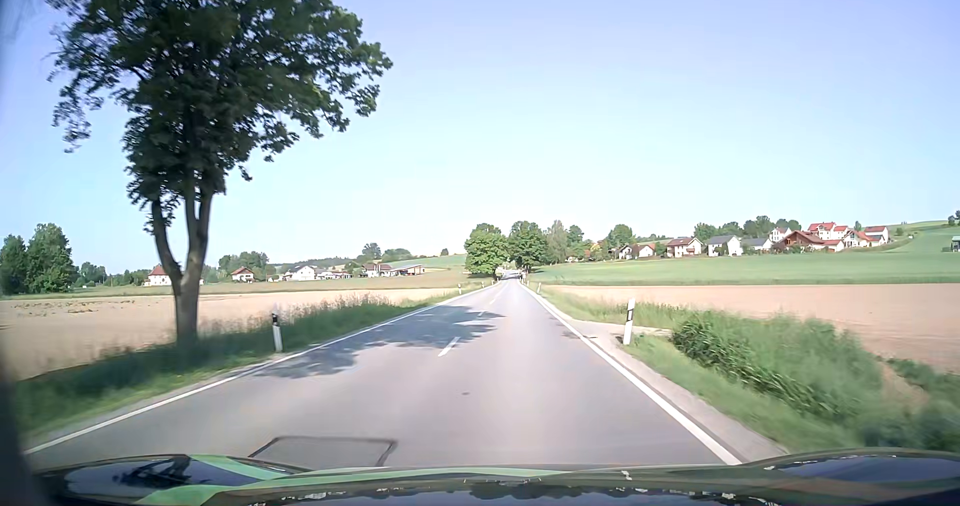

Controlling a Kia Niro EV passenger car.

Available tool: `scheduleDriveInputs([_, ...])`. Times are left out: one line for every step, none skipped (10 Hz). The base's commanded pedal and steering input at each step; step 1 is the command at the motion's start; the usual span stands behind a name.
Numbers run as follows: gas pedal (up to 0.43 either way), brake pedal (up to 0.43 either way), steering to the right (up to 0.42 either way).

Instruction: Follow the waypoints while adhering to traffic rules and regulations

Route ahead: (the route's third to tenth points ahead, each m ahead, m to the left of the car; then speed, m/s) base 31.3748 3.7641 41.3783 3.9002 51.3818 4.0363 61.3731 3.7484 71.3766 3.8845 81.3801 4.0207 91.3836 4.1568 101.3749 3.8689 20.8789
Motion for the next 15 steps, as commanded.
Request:
scheduleDriveInputs([0.331,0.000,-0.001])
scheduleDriveInputs([0.299,0.000,-0.001])
scheduleDriveInputs([0.248,0.000,-0.001])
scheduleDriveInputs([0.228,0.000,-0.001])
scheduleDriveInputs([0.228,0.000,-0.001])
scheduleDriveInputs([0.228,0.000,-0.001])
scheduleDriveInputs([0.240,0.000,-0.002])
scheduleDriveInputs([0.260,0.000,-0.003])
scheduleDriveInputs([0.260,0.000,-0.005])
scheduleDriveInputs([0.260,0.000,-0.005])
scheduleDriveInputs([0.260,0.000,-0.005])
scheduleDriveInputs([0.248,0.000,-0.005])
scheduleDriveInputs([0.228,0.000,-0.005])
scheduleDriveInputs([0.197,0.000,-0.005])
scheduleDriveInputs([0.189,0.000,-0.005])
